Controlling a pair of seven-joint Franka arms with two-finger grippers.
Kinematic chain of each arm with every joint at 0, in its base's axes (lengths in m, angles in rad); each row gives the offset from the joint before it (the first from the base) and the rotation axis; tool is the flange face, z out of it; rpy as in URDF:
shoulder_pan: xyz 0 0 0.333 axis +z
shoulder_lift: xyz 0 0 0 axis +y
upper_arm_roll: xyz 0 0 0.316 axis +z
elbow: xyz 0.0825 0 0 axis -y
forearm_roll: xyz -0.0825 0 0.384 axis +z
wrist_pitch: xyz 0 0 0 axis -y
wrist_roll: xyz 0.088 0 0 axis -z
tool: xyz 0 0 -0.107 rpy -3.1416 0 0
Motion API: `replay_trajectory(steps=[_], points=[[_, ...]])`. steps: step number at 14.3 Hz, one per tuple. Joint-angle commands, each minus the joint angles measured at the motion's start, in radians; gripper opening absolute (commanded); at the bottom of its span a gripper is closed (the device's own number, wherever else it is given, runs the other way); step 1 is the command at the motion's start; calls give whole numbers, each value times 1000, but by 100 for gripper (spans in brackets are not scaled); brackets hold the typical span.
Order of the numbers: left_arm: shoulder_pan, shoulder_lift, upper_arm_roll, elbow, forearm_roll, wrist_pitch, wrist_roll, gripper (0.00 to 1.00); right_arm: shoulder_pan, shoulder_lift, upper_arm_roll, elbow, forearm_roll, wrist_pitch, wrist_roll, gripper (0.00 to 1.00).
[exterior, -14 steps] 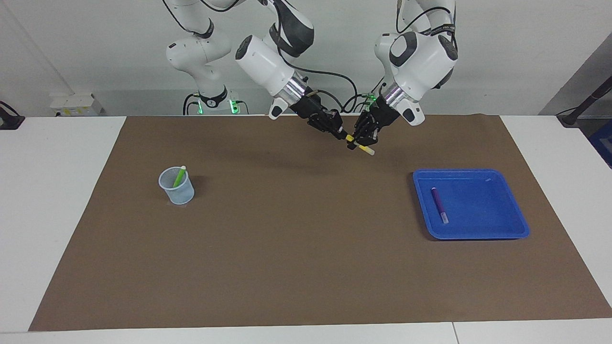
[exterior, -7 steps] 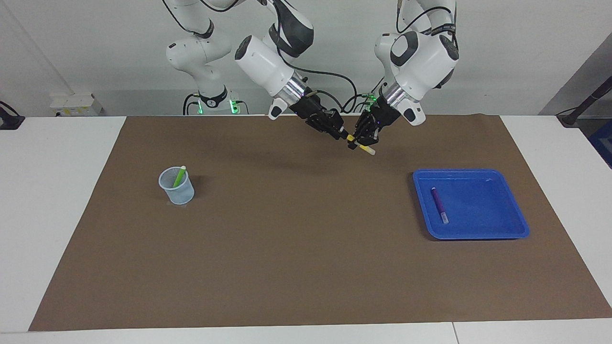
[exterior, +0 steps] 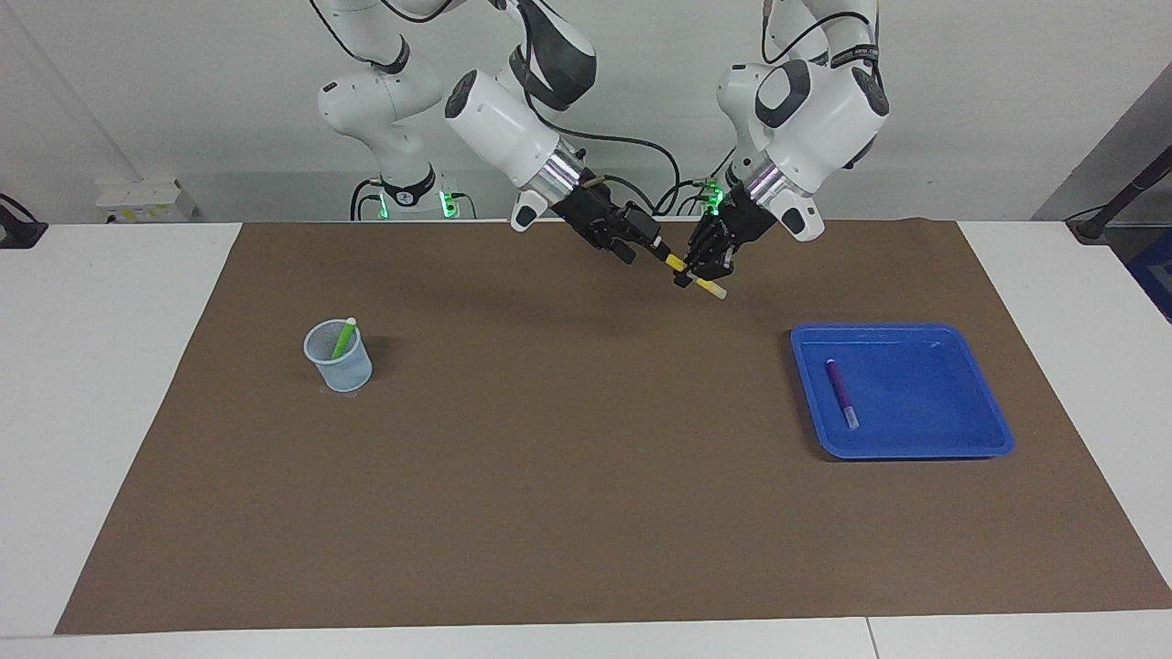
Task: Right arm passes pens to left for tray arrangement
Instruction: 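Carry the yellow pen to the tray while the right gripper returns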
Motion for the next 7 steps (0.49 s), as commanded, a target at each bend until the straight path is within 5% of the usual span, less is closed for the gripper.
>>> replay_trajectory(steps=[1,7], points=[[83,-43,0,-22,-1,-111,234,0,-98,-42,5,6,-165,-192,-230,100],[229,-45,0,24,255,-313,728,0,-293,-99,6,4,-608,-509,-710,100]])
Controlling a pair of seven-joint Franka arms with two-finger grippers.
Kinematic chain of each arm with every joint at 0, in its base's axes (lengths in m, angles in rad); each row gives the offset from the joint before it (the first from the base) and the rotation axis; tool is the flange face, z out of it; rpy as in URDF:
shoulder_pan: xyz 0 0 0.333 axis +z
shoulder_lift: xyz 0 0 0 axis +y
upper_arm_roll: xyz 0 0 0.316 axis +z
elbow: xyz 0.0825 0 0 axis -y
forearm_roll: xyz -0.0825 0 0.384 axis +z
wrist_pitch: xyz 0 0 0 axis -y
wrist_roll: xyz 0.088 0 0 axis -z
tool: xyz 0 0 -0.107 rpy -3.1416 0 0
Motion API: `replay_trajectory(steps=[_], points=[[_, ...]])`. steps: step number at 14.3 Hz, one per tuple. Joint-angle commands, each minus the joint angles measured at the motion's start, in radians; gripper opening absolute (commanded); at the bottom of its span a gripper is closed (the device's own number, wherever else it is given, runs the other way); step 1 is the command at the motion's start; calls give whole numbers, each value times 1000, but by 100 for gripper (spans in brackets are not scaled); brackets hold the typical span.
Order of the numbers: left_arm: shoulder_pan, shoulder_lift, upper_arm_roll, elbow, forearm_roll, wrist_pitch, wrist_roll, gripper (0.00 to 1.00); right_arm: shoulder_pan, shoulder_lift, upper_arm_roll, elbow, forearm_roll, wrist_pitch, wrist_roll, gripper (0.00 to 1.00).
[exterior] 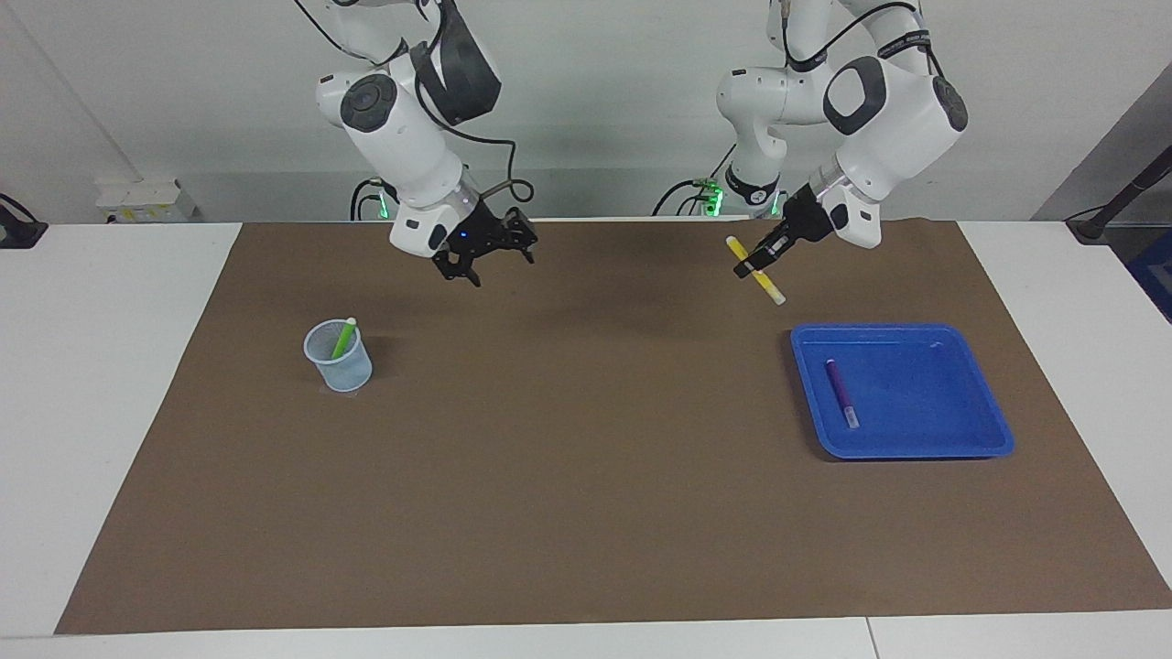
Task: Right arm passes pens to left for tray arrangement
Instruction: 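Carry the yellow pen to the tray while the right gripper returns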
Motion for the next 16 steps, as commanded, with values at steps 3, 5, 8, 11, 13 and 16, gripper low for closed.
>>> replay_trajectory(steps=[3,5,8,11,13,16], points=[[134,-8,-6,37,193,-101,379,0,-149,-41,13,-59,-207,-48,-339,95],[170,-4,-6,44,268,-89,491,0,-200,-56,13,-137,-227,38,-378,91],[213,5,-8,51,381,-47,657,0,-206,-59,13,-174,-302,79,-399,85],[247,53,-6,54,467,10,791,0,-278,-41,13,-226,-310,195,-543,80],[256,106,-6,59,489,65,822,0,-307,-21,13,-234,-310,219,-565,80],[270,175,-8,74,504,137,828,0,-309,-13,13,-235,-312,225,-556,80]])
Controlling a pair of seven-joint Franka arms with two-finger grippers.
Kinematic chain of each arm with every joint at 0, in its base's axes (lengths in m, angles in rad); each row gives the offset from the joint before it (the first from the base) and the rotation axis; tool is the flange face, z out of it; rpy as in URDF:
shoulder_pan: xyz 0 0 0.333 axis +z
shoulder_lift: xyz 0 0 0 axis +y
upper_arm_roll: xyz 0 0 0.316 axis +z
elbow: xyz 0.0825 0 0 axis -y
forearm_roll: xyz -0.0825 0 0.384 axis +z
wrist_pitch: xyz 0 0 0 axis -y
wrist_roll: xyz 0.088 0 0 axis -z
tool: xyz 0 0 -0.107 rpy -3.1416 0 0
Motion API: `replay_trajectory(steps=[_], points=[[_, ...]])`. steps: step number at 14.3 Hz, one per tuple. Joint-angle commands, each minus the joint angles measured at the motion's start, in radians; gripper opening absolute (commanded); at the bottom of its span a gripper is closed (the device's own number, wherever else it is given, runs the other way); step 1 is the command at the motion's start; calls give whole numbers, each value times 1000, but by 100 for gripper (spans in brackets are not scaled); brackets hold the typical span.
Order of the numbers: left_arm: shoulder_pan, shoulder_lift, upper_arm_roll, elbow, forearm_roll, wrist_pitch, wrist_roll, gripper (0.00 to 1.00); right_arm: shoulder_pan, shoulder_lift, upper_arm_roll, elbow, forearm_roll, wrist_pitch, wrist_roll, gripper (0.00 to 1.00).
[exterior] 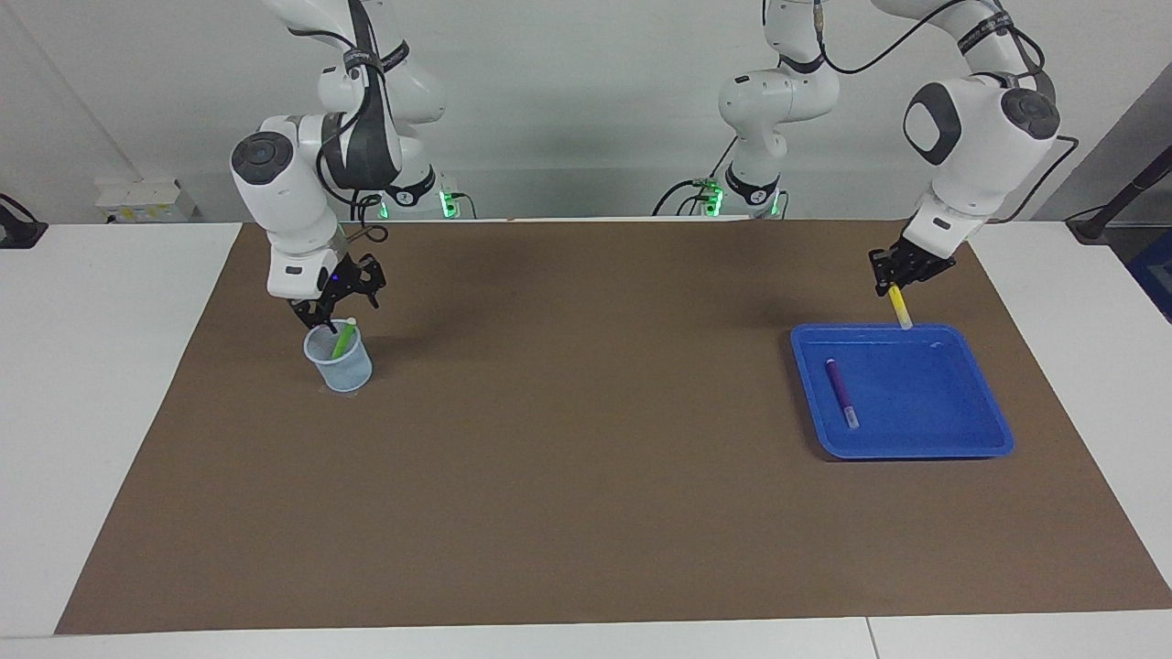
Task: Right arm passes pens to left for tray arrangement
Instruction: 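Carry the yellow pen to the tray while the right gripper returns, then lower the yellow pen into the blue tray and open the left gripper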
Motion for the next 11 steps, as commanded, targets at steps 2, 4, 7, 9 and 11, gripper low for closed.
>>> replay_trajectory(steps=[2,4,7,9,11], points=[[20,102,-8,49,25,74,22,0,-10,5,15,-27,-17,53,-3,77],[21,131,-8,58,25,102,22,0,-17,10,15,-53,-19,99,-3,76],[30,192,-8,69,25,166,22,0,-20,18,15,-53,-22,113,-3,74],[33,229,-8,71,25,205,22,0,-24,21,15,-55,-23,130,-9,74],[33,283,-8,81,25,258,22,0,-28,21,15,-55,-31,130,-15,71]])
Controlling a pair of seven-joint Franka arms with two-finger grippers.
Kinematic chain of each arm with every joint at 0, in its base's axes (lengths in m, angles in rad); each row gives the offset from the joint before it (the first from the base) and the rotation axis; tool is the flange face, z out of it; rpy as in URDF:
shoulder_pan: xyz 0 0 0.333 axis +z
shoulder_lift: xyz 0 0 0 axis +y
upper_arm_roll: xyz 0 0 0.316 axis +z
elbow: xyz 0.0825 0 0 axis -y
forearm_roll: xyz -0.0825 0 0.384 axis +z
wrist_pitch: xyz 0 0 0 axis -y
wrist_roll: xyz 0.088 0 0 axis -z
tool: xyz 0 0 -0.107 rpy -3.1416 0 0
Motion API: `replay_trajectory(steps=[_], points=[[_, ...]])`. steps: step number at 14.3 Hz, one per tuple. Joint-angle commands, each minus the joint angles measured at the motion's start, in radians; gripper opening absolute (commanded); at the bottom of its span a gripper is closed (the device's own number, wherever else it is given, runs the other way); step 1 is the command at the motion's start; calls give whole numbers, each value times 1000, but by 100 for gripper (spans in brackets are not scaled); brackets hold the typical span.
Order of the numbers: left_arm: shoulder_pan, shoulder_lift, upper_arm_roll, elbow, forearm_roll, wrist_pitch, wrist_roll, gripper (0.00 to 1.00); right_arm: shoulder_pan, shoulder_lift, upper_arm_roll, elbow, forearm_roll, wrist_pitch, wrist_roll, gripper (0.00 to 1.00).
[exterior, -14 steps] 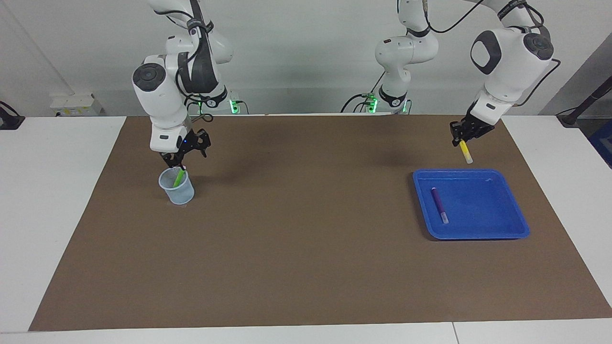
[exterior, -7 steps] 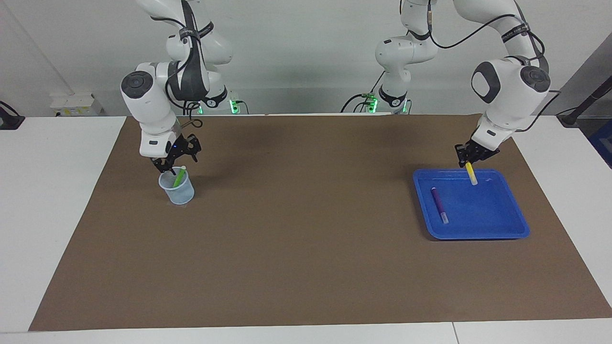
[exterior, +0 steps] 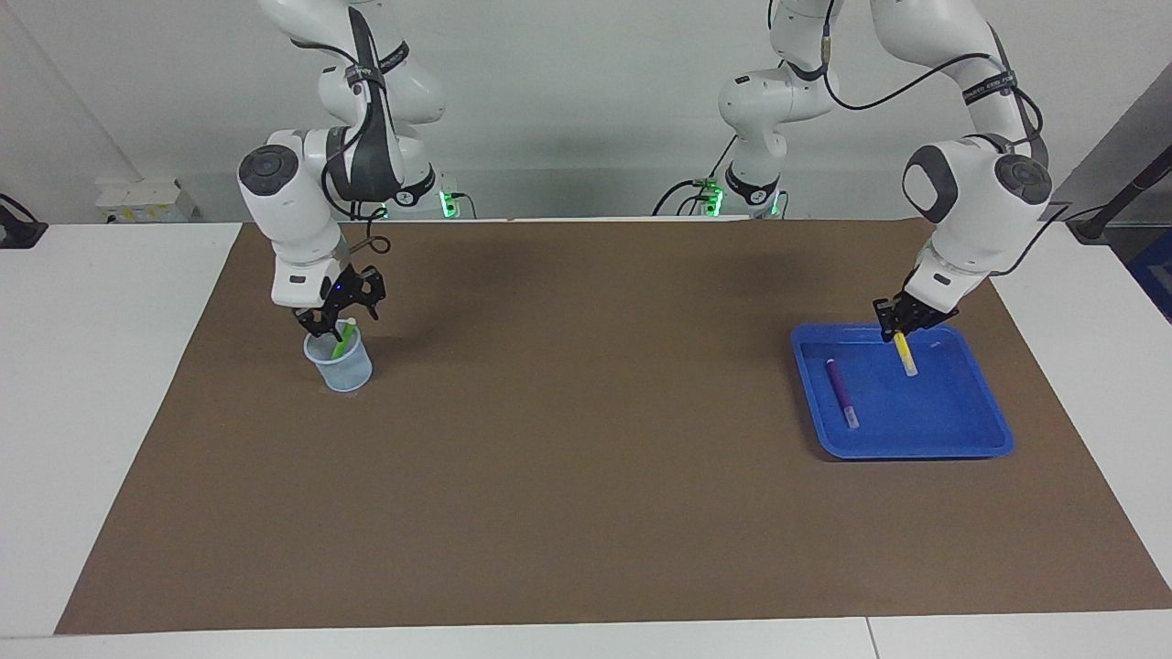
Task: Right arm passes pens to left for tray arrangement
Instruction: 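Lower the yellow pen into the blue tray and open the left gripper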
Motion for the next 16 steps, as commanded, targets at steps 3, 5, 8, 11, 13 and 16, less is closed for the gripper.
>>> replay_trajectory(steps=[3,5,8,11,13,16], points=[[13,93,-8,32,17,79,8,0,-31,0,10,-10,-31,23,-57,56],[15,118,-8,38,17,100,8,0,-35,0,10,-11,-33,32,-71,50],[13,139,-10,29,17,124,4,0,-37,0,10,-18,-33,35,-77,39],[12,153,-10,13,17,157,2,0,-37,0,10,-16,-33,34,-80,25],[10,155,-8,-19,17,204,2,0,-39,0,10,-15,-33,26,-80,18],[9,155,-10,-33,17,241,7,22,-39,4,12,-5,-33,12,-81,17]])
